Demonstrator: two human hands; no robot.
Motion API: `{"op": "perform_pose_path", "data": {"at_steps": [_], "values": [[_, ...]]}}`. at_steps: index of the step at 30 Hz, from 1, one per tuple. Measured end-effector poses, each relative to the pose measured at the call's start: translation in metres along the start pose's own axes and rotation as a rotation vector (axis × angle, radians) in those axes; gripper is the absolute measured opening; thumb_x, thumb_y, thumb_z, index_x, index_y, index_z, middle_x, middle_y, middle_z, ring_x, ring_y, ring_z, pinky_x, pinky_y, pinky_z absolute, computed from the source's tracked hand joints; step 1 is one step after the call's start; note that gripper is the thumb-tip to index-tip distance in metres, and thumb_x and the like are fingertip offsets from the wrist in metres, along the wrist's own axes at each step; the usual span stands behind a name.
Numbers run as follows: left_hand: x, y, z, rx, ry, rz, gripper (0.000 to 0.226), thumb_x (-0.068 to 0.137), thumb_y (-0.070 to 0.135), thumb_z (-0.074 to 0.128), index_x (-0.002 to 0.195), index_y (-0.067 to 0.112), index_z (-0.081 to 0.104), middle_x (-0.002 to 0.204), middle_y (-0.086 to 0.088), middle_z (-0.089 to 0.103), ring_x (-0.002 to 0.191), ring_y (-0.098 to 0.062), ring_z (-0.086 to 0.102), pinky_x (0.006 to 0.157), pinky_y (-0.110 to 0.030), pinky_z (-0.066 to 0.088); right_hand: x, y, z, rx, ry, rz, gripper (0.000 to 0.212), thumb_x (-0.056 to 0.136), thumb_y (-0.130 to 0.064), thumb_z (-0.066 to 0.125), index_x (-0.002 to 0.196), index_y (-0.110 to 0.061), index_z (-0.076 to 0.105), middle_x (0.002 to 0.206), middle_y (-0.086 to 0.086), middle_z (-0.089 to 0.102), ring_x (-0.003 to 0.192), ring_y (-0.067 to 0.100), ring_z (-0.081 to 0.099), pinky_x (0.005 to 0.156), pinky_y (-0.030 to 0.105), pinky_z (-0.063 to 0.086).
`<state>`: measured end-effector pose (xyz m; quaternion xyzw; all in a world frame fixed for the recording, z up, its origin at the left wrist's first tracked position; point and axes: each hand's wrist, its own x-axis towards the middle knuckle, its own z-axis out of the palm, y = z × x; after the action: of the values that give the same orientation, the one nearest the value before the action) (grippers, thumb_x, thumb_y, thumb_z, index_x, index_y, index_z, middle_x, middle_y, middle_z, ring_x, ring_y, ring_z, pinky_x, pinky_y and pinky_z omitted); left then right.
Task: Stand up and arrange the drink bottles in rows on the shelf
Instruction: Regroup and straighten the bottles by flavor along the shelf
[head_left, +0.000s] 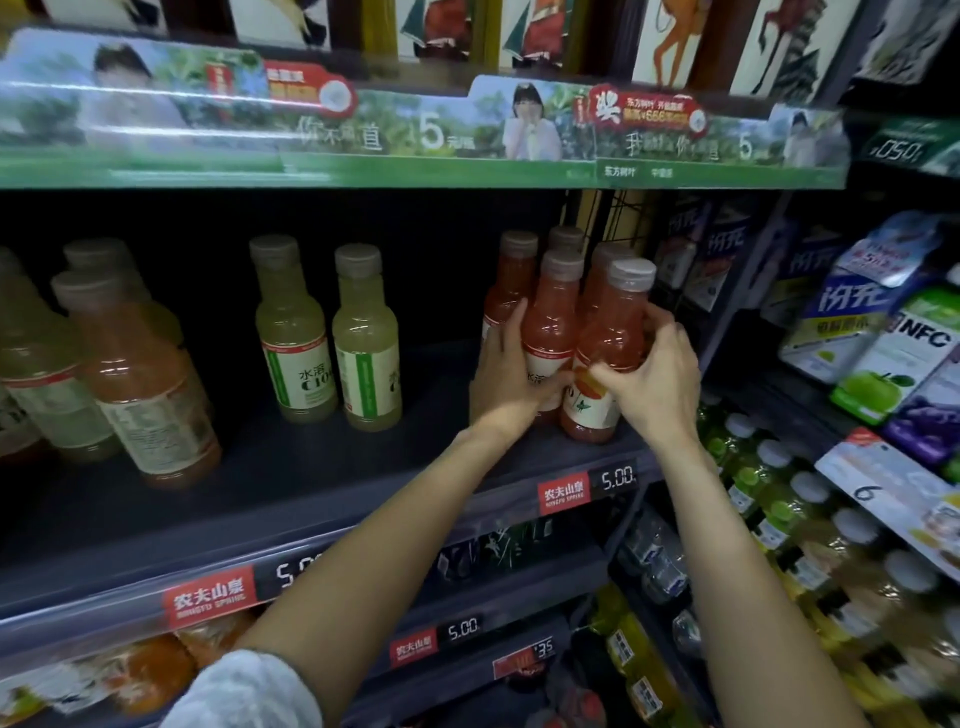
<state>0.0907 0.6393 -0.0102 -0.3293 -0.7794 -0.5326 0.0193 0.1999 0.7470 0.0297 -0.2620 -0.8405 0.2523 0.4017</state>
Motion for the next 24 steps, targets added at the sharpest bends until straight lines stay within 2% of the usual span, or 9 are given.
{"op": "perform_pose_path", "data": {"at_steps": [5, 9, 11, 13, 14, 16, 19, 21, 24], "values": [[0.003, 0.001, -0.002, 0.086, 0.011, 0.059, 0.094, 0.077, 0.035, 0.078, 0.149, 0.03, 0.018, 0.151, -0.001, 0.027, 0.137, -0.022, 0.033, 0.107, -0.049, 0.037, -0.003, 0.012, 0.008, 0.078, -0.013, 0.017, 0.075, 0.072, -0.028, 0.074, 0.139, -0.016, 0.041, 0.125, 0.007, 0.052, 0.115, 0.021, 0.052, 0.093, 0.034, 0.043], [0.001, -0.01, -0.014, 0.019, -0.015, 0.046, 0.098, 0.078, 0.034, 0.077, 0.151, 0.035, 0.012, 0.15, -0.001, 0.029, 0.137, -0.021, 0.034, 0.111, -0.048, 0.033, -0.008, 0.018, 0.021, 0.294, -0.119, 0.049, 0.084, 0.078, -0.026, 0.069, 0.148, -0.022, 0.023, 0.138, 0.003, 0.045, 0.124, 0.013, 0.048, 0.104, 0.039, 0.041], [-0.001, -0.011, -0.019, -0.014, -0.031, 0.042, 0.099, 0.079, 0.033, 0.076, 0.151, 0.035, 0.008, 0.148, -0.002, 0.031, 0.137, -0.021, 0.035, 0.11, -0.046, 0.033, -0.013, 0.017, 0.027, 0.397, -0.168, 0.088, 0.092, 0.082, -0.019, 0.069, 0.151, -0.024, 0.007, 0.148, 0.003, 0.035, 0.132, 0.012, 0.04, 0.109, 0.035, 0.035], [-0.004, -0.006, -0.023, -0.039, -0.051, 0.028, 0.101, 0.079, 0.033, 0.076, 0.152, 0.034, 0.007, 0.148, -0.001, 0.031, 0.136, -0.019, 0.036, 0.109, -0.043, 0.035, -0.02, 0.012, 0.032, 0.377, -0.124, 0.088, 0.096, 0.085, -0.022, 0.067, 0.151, -0.021, -0.004, 0.155, 0.005, 0.018, 0.141, 0.016, 0.023, 0.115, 0.037, 0.025], [-0.006, -0.002, -0.026, -0.054, -0.056, 0.013, 0.1, 0.079, 0.034, 0.077, 0.152, 0.033, 0.008, 0.149, -0.001, 0.031, 0.136, -0.019, 0.035, 0.11, -0.042, 0.035, -0.024, 0.009, 0.032, 0.317, -0.051, 0.054, 0.095, 0.085, -0.026, 0.065, 0.151, -0.019, -0.003, 0.156, 0.008, 0.015, 0.143, 0.019, 0.017, 0.116, 0.042, 0.021], [-0.017, 0.004, -0.039, -0.105, -0.04, 0.002, 0.09, 0.081, 0.036, 0.075, 0.151, 0.029, 0.019, 0.149, 0.001, 0.032, 0.135, -0.015, 0.037, 0.11, -0.041, 0.036, -0.036, -0.001, 0.029, 0.186, 0.129, -0.061, 0.085, 0.085, -0.034, 0.06, 0.15, -0.012, 0.01, 0.154, 0.015, 0.02, 0.142, 0.027, 0.018, 0.115, 0.047, 0.02], [-0.048, 0.008, -0.079, -0.114, 0.049, 0.14, 0.057, 0.088, 0.035, 0.065, 0.139, 0.022, 0.042, 0.13, 0.009, 0.053, 0.119, -0.002, 0.05, 0.102, -0.033, 0.045, -0.057, -0.026, 0.03, 0.167, 0.316, -0.26, 0.056, 0.088, -0.027, 0.057, 0.137, -0.004, 0.04, 0.14, 0.017, 0.04, 0.131, 0.025, 0.033, 0.11, 0.035, 0.028], [-0.07, 0.005, -0.112, -0.035, 0.165, 0.255, 0.037, 0.093, 0.028, 0.06, 0.127, 0.017, 0.055, 0.111, 0.01, 0.065, 0.105, -0.001, 0.06, 0.092, -0.031, 0.049, -0.067, -0.047, 0.036, 0.2, 0.302, -0.354, 0.038, 0.088, -0.021, 0.056, 0.122, -0.004, 0.053, 0.124, 0.014, 0.053, 0.12, 0.02, 0.042, 0.106, 0.024, 0.029], [-0.099, -0.016, -0.163, 0.172, 0.43, 0.442, 0.02, 0.092, 0.016, 0.056, 0.108, 0.008, 0.065, 0.098, 0.008, 0.067, 0.093, -0.012, 0.064, 0.083, -0.036, 0.051, -0.082, -0.081, 0.058, 0.252, 0.177, -0.455, 0.025, 0.087, -0.017, 0.055, 0.109, -0.004, 0.058, 0.104, 0.012, 0.059, 0.102, 0.016, 0.048, 0.093, 0.008, 0.028]]}}
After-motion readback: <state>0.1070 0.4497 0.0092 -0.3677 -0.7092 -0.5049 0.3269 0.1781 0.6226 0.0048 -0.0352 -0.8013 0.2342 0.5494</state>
